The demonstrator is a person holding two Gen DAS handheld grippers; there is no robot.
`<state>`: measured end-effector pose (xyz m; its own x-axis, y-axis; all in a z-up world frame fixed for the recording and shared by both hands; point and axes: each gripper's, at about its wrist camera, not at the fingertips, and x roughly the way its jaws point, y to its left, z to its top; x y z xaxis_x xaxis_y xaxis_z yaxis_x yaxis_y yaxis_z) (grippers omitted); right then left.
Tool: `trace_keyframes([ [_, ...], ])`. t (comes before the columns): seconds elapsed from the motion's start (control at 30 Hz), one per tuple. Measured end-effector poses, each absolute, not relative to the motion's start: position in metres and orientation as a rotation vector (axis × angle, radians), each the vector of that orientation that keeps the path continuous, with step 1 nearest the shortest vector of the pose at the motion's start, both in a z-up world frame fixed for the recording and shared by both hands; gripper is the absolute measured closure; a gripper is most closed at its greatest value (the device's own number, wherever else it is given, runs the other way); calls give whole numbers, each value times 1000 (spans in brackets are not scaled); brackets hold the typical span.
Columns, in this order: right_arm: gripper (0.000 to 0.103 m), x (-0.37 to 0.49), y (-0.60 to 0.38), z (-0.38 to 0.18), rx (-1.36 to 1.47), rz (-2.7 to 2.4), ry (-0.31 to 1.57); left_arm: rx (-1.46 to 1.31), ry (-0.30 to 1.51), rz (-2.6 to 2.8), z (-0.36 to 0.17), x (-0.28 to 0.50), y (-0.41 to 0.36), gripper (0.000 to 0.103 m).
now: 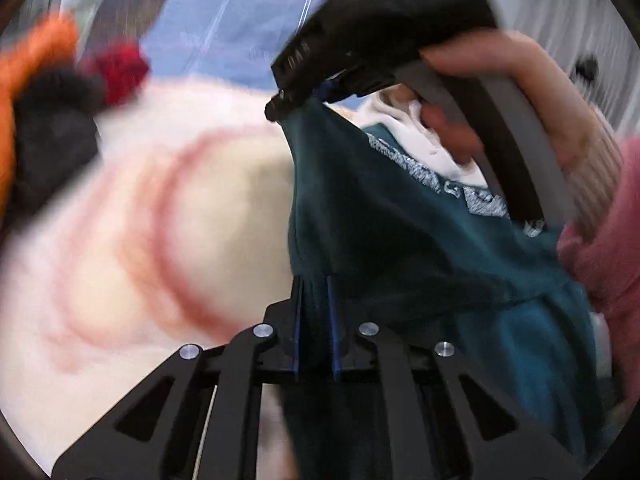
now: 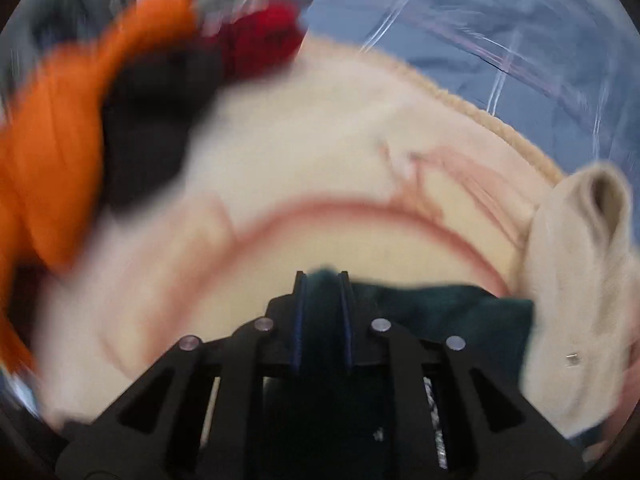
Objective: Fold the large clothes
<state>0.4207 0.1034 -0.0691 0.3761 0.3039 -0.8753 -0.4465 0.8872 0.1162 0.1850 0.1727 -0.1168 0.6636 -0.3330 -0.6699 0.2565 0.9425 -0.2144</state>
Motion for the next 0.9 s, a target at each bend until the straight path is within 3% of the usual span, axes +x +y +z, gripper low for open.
trace_keyframes([
  [0.03,103,430,95,-70,-92,474,1067,-67,780,-304,-117,185,169,94],
  [0.1,103,440,90,-87,-141,460,996,-12,831,-252,-132,192,164,93],
  [0.17,98,441,86,-108,-212,383,1056,36,833,-226,-137,194,160,92],
  [0.23,98,427,73,-98,-176,405,1038,49,822,-210,-135,192,161,89],
  [0.33,71,380,36,-55,-143,411,891,24,819,-202,-133,193,170,79],
  [0.37,67,354,18,-39,-155,397,825,3,817,-208,-133,194,174,76],
  [0.53,65,270,-77,-28,-97,344,774,-130,796,-238,-117,191,197,74],
  [0.7,65,256,-162,-85,69,186,889,-338,723,-352,-78,187,192,75],
  [0.8,55,279,-181,-136,213,174,1018,-158,816,-361,-80,202,139,74],
  [0.9,49,276,-169,-137,154,144,983,148,971,-253,-134,223,87,68],
])
